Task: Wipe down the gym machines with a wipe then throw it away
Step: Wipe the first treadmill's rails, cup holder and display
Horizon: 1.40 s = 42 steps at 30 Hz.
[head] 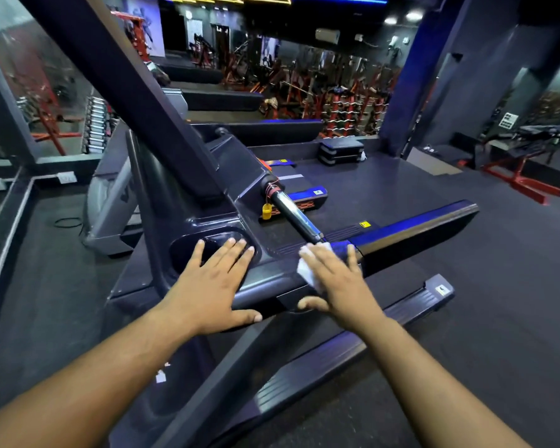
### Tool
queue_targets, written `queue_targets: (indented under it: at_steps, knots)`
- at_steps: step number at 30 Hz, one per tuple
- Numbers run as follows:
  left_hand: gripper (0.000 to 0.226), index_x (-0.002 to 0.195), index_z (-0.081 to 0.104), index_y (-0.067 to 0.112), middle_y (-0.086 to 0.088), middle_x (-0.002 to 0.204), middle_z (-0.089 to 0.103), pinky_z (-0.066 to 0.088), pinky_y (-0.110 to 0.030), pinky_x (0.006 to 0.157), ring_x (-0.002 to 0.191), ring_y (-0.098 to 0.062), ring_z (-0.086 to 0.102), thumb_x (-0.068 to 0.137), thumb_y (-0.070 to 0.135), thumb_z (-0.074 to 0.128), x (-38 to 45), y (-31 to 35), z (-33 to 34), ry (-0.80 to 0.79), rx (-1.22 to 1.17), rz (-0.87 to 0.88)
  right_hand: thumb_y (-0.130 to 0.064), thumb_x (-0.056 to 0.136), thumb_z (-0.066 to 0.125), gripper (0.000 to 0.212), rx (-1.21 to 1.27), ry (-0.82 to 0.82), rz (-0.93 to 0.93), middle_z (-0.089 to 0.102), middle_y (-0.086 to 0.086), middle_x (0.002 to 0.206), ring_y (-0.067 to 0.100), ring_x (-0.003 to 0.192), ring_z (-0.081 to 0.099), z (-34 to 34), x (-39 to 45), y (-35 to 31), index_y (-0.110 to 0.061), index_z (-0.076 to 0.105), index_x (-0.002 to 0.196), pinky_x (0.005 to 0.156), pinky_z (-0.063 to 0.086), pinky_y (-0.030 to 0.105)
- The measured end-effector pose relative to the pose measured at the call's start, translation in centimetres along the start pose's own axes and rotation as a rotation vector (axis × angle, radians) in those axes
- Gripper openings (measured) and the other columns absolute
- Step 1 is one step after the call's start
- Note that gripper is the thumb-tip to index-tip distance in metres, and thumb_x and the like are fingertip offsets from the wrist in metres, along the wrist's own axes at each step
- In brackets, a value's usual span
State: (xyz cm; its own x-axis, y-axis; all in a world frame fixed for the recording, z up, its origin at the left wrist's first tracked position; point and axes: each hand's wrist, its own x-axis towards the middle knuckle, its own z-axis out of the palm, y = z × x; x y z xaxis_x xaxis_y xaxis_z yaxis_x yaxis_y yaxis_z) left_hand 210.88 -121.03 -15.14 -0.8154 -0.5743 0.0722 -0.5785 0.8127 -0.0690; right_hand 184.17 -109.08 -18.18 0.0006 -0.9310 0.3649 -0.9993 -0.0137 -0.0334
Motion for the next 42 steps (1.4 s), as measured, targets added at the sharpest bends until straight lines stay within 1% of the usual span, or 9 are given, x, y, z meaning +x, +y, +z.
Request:
queue_targets:
  at_steps: [3,6,12,18,22,25,31,38,42]
  knots:
    - [0.116,0.164,0.003,0.019,-0.003,0.172,0.009,0.001,-0.056,0.126,0.159,-0.019,0.004,0.076,0.092,0.019,-0.3,0.1,0.3,0.08,-0.024,0.0,-0.094,0.074,0.008,0.115,-0.057,-0.003,0.243,0.029,0.003,0.163,0.022,0.153,0.02,0.0,0.4,-1.1,-0.018,0.03,0.157,0.117,0.013,0.071]
    - [0.113,0.162,0.024,0.014,-0.006,0.166,0.03,0.013,-0.058,0.125,0.155,-0.022,0.023,0.078,0.09,0.024,-0.3,0.4,0.7,0.146,-0.006,0.003,-0.096,0.071,0.016,0.122,-0.021,-0.022,0.151,0.028,0.008,0.163,0.026,0.154,0.018,0.8,0.9,-6.7,-0.012,0.029,0.157,0.117,0.008,0.068]
    - [0.112,0.164,0.011,0.014,-0.005,0.171,0.017,0.003,-0.053,0.127,0.158,-0.02,0.009,0.078,0.086,0.023,-0.2,0.2,1.0,0.16,-0.012,0.004,-0.088,0.079,0.035,0.107,0.024,-0.009,-0.139,0.024,-0.001,0.166,0.015,0.155,0.013,1.3,0.2,-7.9,-0.019,0.026,0.16,0.12,0.001,0.067]
    - [0.115,0.163,-0.006,0.015,-0.004,0.172,0.003,-0.004,-0.051,0.127,0.159,-0.019,-0.003,0.082,0.089,0.028,-0.2,0.5,0.6,0.121,0.021,-0.014,-0.092,0.073,0.026,0.113,-0.042,0.019,0.201,0.029,0.002,0.163,0.021,0.154,0.018,0.6,0.5,-5.0,-0.017,0.03,0.157,0.117,0.002,0.07]
    - [0.118,0.163,-0.006,0.014,-0.003,0.172,0.0,-0.003,-0.05,0.127,0.158,-0.018,-0.005,0.071,0.086,0.005,-0.3,0.5,0.4,0.1,0.024,-0.022,-0.092,0.071,0.032,0.118,0.052,-0.018,-0.017,0.02,0.005,0.167,0.021,0.156,0.007,1.4,-0.1,-9.9,-0.016,0.024,0.16,0.12,-0.003,0.067]
    - [0.113,0.163,-0.004,0.015,-0.002,0.172,0.0,-0.001,-0.05,0.127,0.158,-0.017,-0.005,0.078,0.086,0.015,-0.4,0.4,0.3,0.105,0.001,-0.018,-0.089,0.075,0.039,0.112,0.047,-0.014,-0.154,0.018,-0.001,0.168,0.015,0.156,0.006,1.4,-1.2,-8.9,-0.019,0.021,0.161,0.12,0.001,0.067]
    - [0.114,0.162,-0.016,0.021,-0.001,0.171,-0.014,-0.011,-0.063,0.122,0.157,-0.018,-0.016,0.084,0.087,0.036,0.6,0.7,-0.5,0.001,0.026,0.007,-0.093,0.076,0.023,0.11,0.019,0.03,0.287,0.02,-0.004,0.166,0.015,0.155,0.011,0.2,-1.2,-2.1,-0.022,0.022,0.16,0.119,0.002,0.067]
    - [0.103,0.163,-0.007,0.021,0.001,0.172,-0.01,-0.008,-0.062,0.123,0.157,-0.014,-0.013,0.091,0.068,0.049,4.9,5.7,-1.6,0.042,-0.04,0.136,-0.089,0.076,0.037,0.113,0.001,0.001,-0.008,0.017,0.0,0.169,0.013,0.156,0.005,0.7,-1.9,-1.8,-0.018,0.017,0.162,0.121,0.001,0.065]
    - [0.107,0.163,-0.011,0.018,0.0,0.171,-0.013,-0.006,-0.062,0.123,0.157,-0.015,-0.013,0.091,0.071,0.049,7.8,7.9,-1.8,-0.023,0.004,0.146,-0.089,0.076,0.033,0.11,-0.026,0.03,0.242,0.018,-0.001,0.167,0.015,0.154,0.01,0.3,-2.3,6.0,-0.02,0.017,0.161,0.118,0.011,0.07]
